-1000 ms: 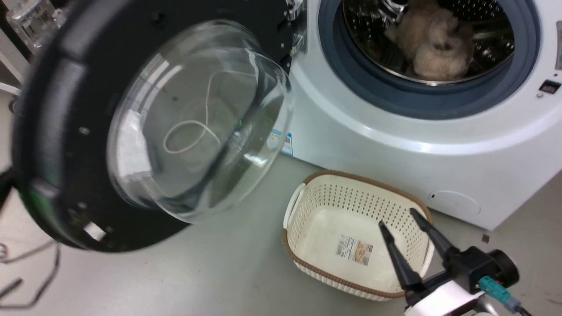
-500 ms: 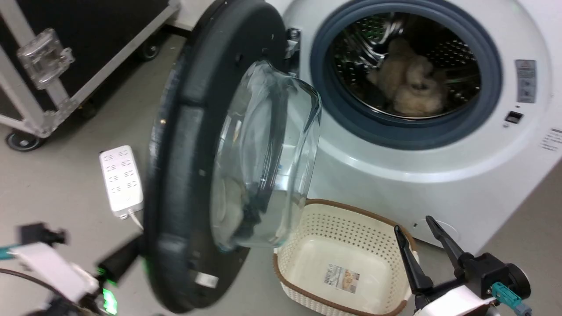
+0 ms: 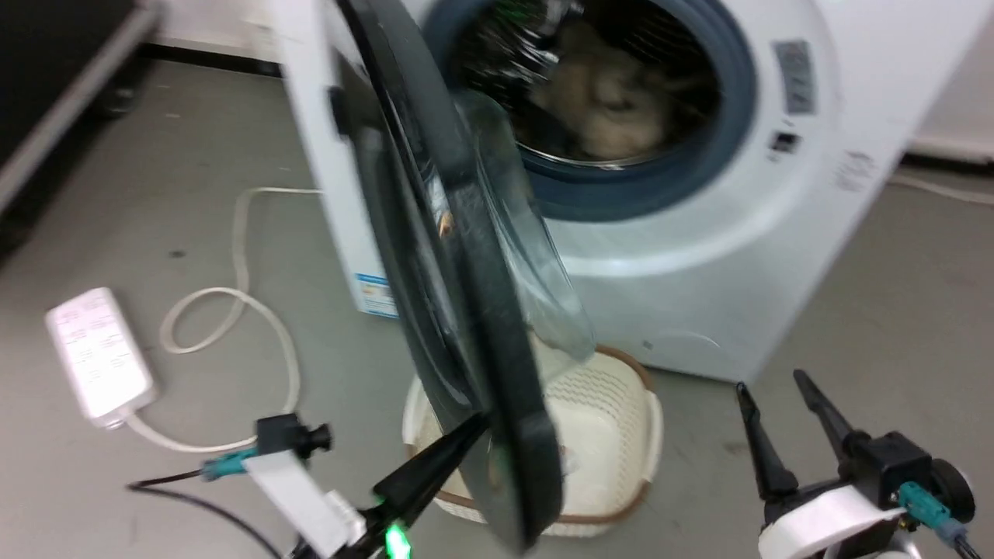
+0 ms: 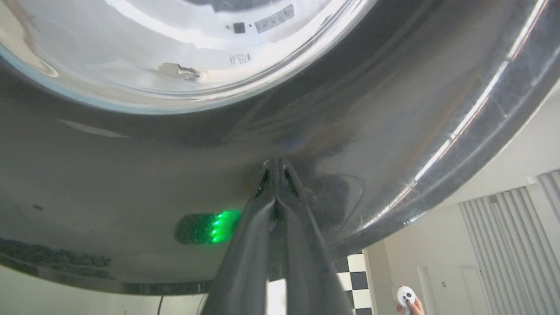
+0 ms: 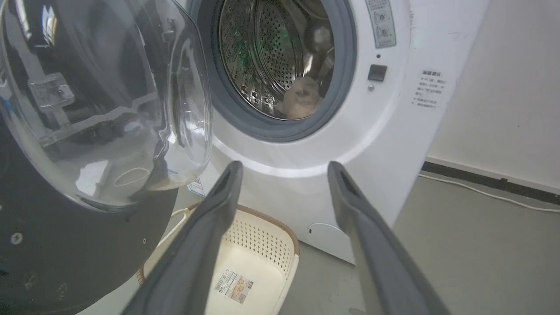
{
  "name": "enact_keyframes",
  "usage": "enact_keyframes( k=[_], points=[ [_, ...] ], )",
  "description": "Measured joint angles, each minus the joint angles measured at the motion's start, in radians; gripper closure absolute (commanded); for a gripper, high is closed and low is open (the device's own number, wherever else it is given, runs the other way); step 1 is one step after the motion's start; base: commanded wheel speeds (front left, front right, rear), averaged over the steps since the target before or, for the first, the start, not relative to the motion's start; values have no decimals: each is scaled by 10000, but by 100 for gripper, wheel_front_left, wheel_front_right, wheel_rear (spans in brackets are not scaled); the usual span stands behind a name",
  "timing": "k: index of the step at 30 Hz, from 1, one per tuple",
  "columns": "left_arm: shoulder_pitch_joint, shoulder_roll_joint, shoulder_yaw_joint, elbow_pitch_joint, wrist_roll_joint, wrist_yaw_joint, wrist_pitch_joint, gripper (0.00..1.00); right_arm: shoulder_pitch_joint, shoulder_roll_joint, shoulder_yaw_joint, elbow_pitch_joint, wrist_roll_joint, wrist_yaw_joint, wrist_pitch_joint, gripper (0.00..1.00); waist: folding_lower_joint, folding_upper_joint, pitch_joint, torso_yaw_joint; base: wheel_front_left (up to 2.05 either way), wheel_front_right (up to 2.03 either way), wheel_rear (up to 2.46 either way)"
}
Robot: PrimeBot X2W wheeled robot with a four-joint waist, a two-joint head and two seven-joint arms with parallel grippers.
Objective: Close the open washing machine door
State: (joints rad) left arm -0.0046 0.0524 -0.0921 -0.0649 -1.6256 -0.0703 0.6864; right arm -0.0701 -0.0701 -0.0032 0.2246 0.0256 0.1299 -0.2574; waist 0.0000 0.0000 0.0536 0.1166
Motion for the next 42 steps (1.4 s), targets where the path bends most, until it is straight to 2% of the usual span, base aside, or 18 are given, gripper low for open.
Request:
enact_keyframes(
  k=[6,7,14,20,25,29,33,35,38,40,41,42],
  points=[
    [-1312,-10,-1381,941,-537,-384,-1634,100,-261,4,-190,276,8,0,-2,0,1,0,512,-1267,0,0,0],
    [-2076,-23,-1778,1446,-957,-454,-2522,100,-398,13,-163,407,79,0,0,0,1,0,751,-1963,0,0,0],
    [-4208,-25,-2389,3032,-1143,-527,-4255,100,-655,65,-40,562,324,0,-2,0,1,0,1395,-3464,0,0,0],
    [-5813,-38,-2410,4627,-1511,-558,-6027,100,-747,121,295,631,474,0,-2,0,2,0,1850,-4418,0,0,0],
    [-6148,-54,-2322,4980,-1593,-558,-6479,100,-826,136,477,447,759,0,-2,0,1,1,1935,-4724,0,0,0],
    [-5753,2,-2240,4729,-1177,-558,-6475,100,-807,150,585,199,809,0,0,0,0,0,1728,-4487,0,0,0],
    [-4572,318,-2318,3599,-491,-560,-6441,99,-584,150,587,-84,798,0,0,0,0,1,1400,-4095,0,0,0],
    [-3833,535,-2293,2884,-27,-558,-6748,0,-398,109,504,-236,800,0,0,0,-1,1,1233,-3829,0,0,0],
    [-2672,894,-2121,1904,531,-560,-7407,0,-129,-29,481,-387,798,0,-2,0,-1,0,973,-3357,0,0,0],
    [-1980,1348,-2044,1465,1306,-560,-8059,0,60,-138,535,-451,798,0,0,0,-2,0,789,-3019,0,0,0],
    [-1244,2151,-1770,1292,2941,-558,-9168,0,297,-253,581,-612,796,0,0,0,-2,0,525,-2499,0,0,0],
    [-1088,2328,-1626,1285,3565,-560,-9321,0,363,-280,581,-677,796,0,-2,0,-2,0,445,-2323,0,0,0]
  ],
)
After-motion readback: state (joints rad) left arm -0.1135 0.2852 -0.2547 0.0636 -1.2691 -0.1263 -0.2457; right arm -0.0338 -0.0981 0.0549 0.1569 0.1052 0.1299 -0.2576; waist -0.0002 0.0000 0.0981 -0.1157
